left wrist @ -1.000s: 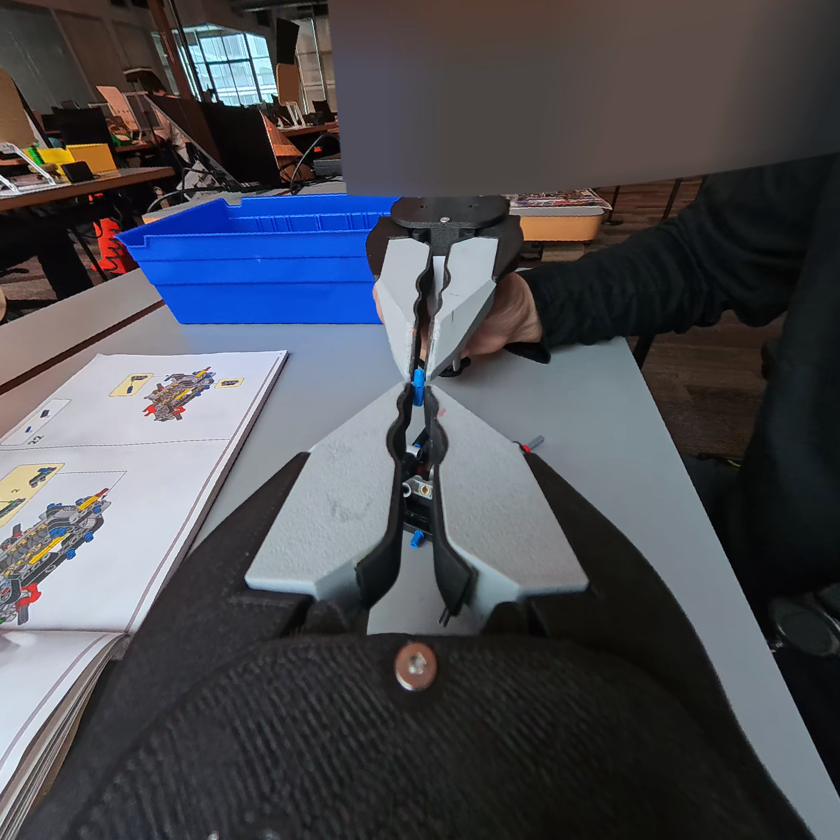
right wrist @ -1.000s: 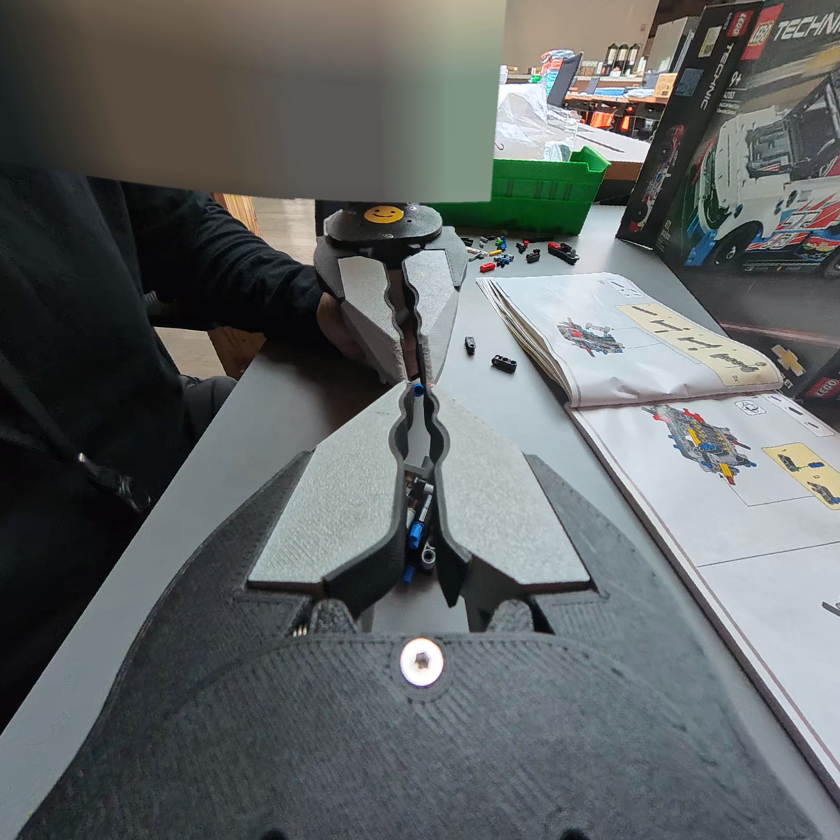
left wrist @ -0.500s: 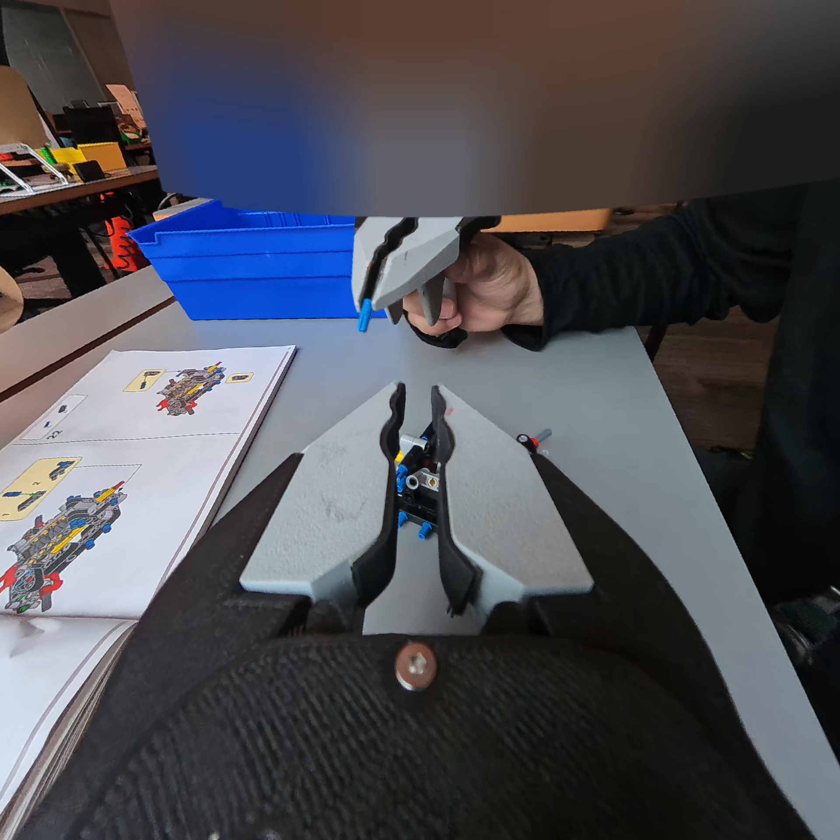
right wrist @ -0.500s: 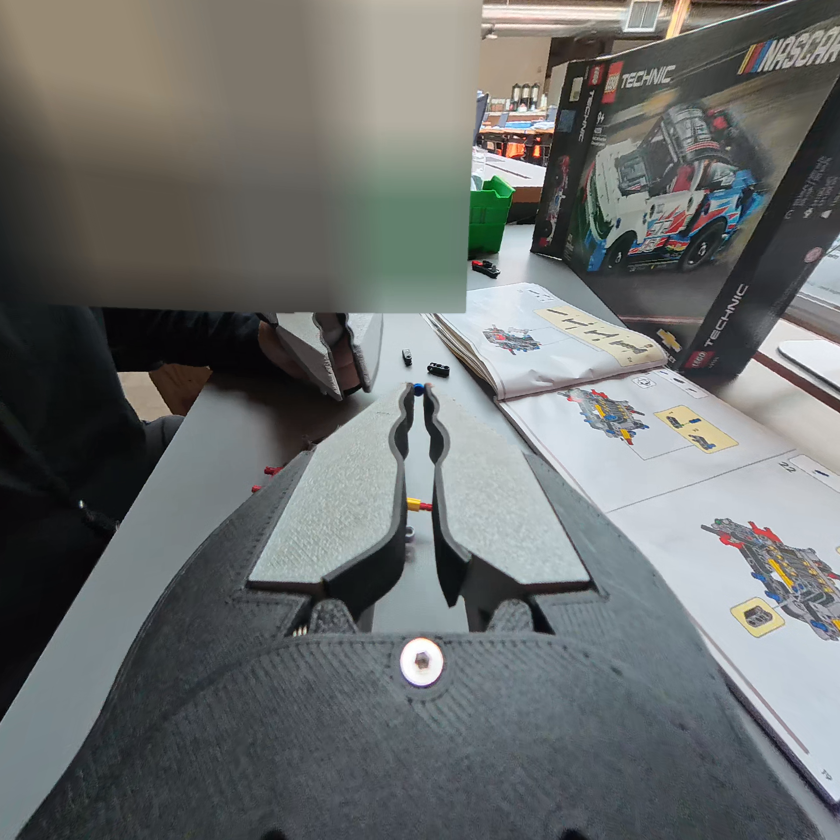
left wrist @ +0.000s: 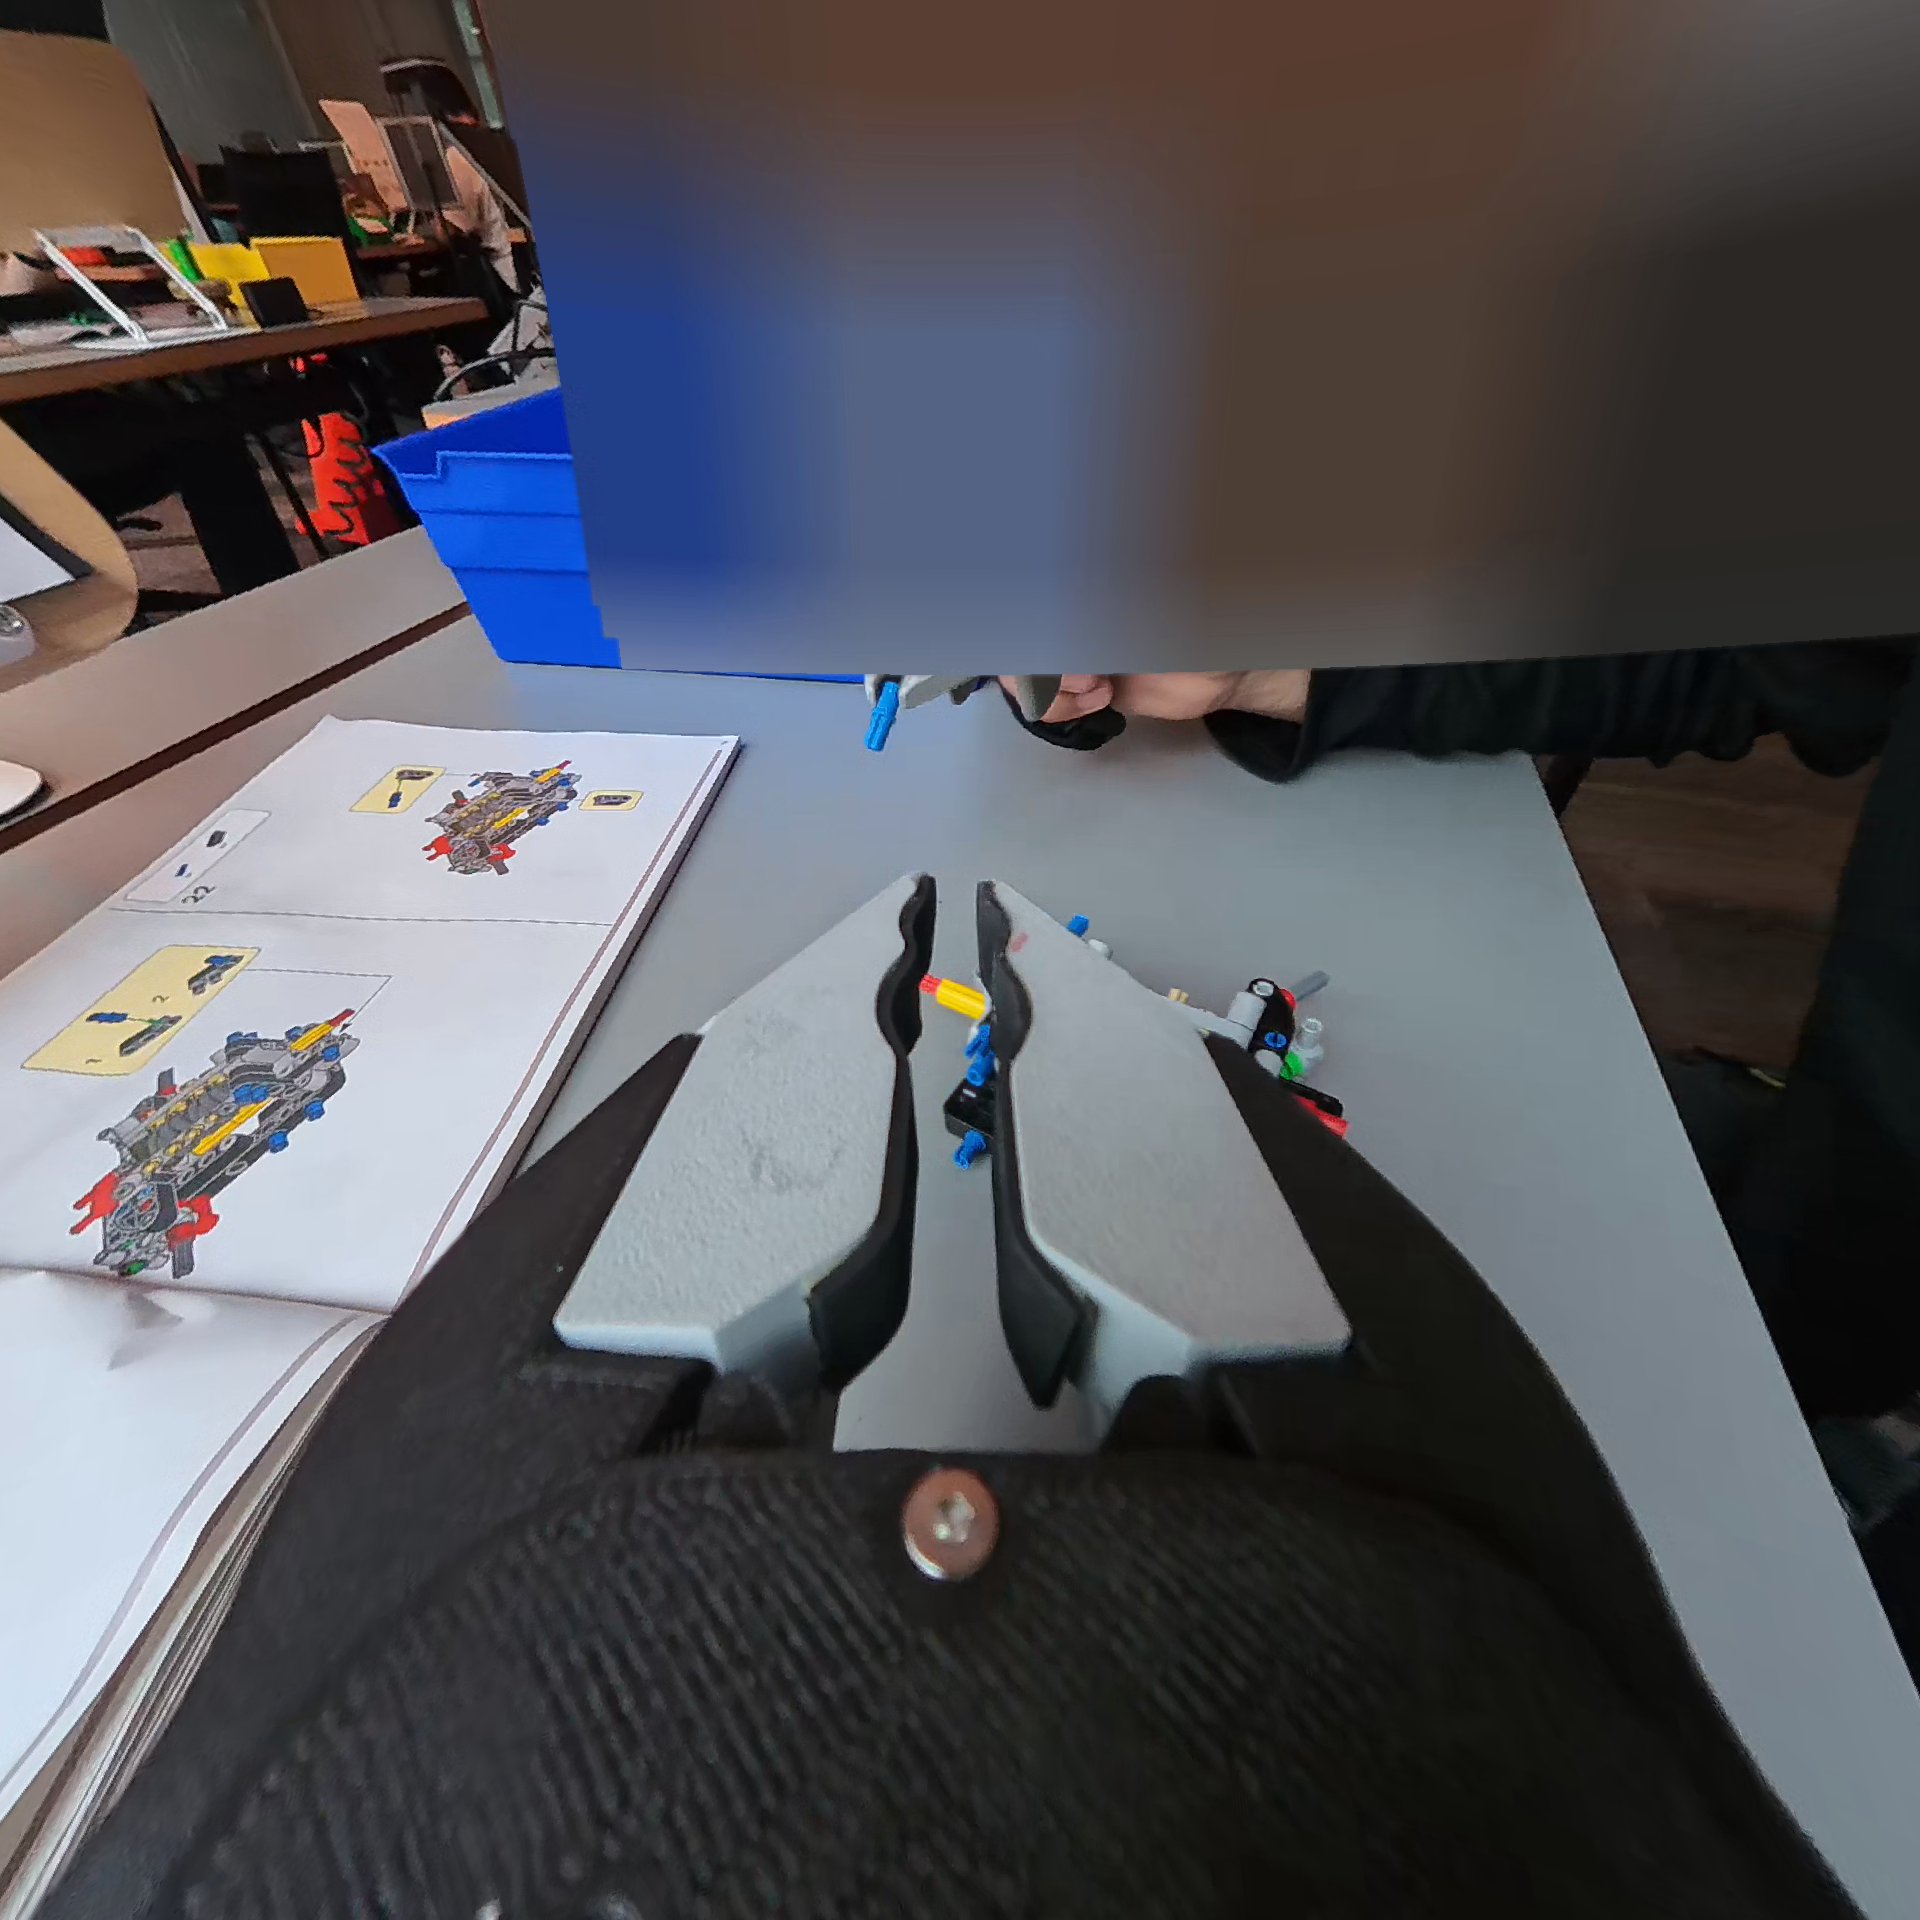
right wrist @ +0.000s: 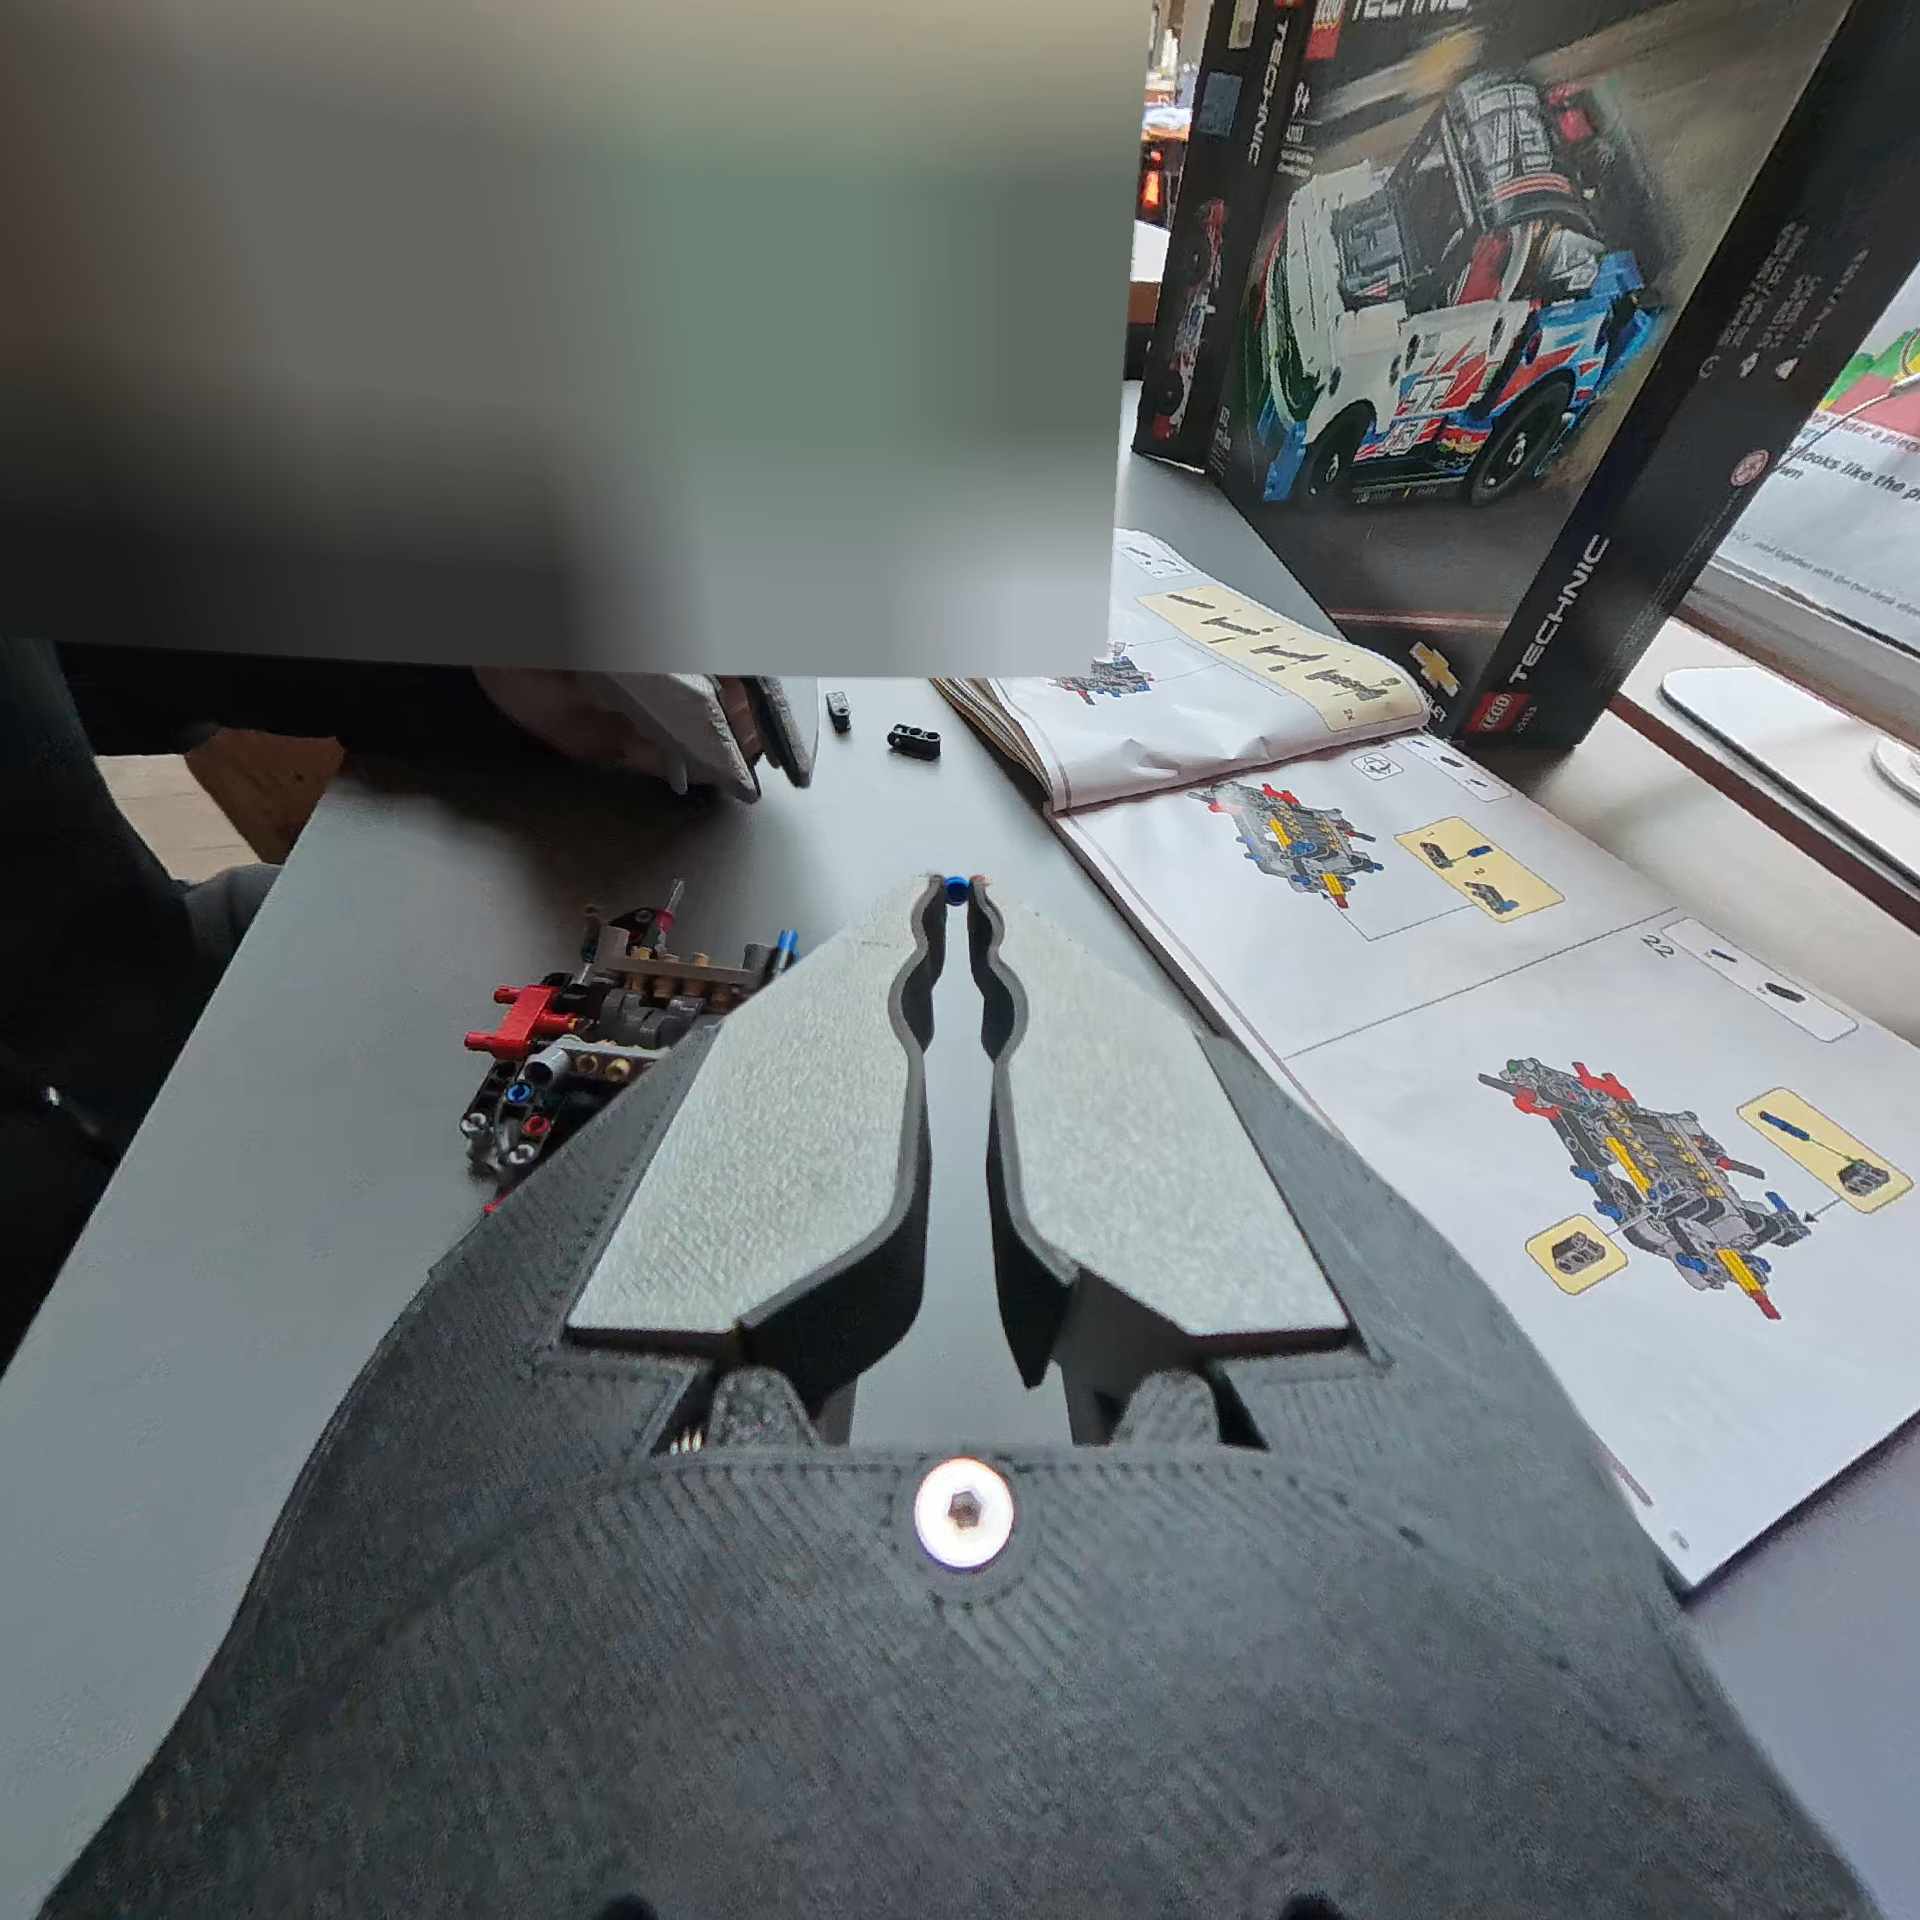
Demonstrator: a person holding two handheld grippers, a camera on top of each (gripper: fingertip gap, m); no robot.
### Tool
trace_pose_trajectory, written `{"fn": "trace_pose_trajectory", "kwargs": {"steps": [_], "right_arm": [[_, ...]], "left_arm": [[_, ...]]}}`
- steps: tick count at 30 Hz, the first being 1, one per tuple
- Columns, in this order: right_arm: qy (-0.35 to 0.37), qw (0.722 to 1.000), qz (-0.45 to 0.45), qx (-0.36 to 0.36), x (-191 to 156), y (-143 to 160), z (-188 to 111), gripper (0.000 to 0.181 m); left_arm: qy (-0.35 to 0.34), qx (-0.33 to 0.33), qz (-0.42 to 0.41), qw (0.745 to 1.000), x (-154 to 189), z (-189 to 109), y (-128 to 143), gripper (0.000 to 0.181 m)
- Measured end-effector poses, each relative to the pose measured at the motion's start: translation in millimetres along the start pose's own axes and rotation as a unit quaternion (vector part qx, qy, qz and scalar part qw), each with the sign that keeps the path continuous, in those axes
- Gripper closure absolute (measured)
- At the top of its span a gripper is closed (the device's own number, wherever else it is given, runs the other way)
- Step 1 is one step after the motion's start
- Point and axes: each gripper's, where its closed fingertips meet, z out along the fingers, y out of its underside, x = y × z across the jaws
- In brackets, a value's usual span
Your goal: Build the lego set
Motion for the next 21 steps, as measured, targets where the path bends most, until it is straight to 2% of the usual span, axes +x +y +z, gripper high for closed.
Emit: {"fn": "trace_pose_trajectory", "kwargs": {"steps": [10,21], "right_arm": [[-0.003,0.999,0.004,-0.035,4,11,-3,0.181],[-0.059,0.996,-0.007,-0.072,-18,24,6,0.181]], "left_arm": [[-0.015,-0.01,-0.002,1.0,-4,1,3,0.177],[-0.013,-0.008,-0.011,1.0,-6,0,3,0.177]]}}
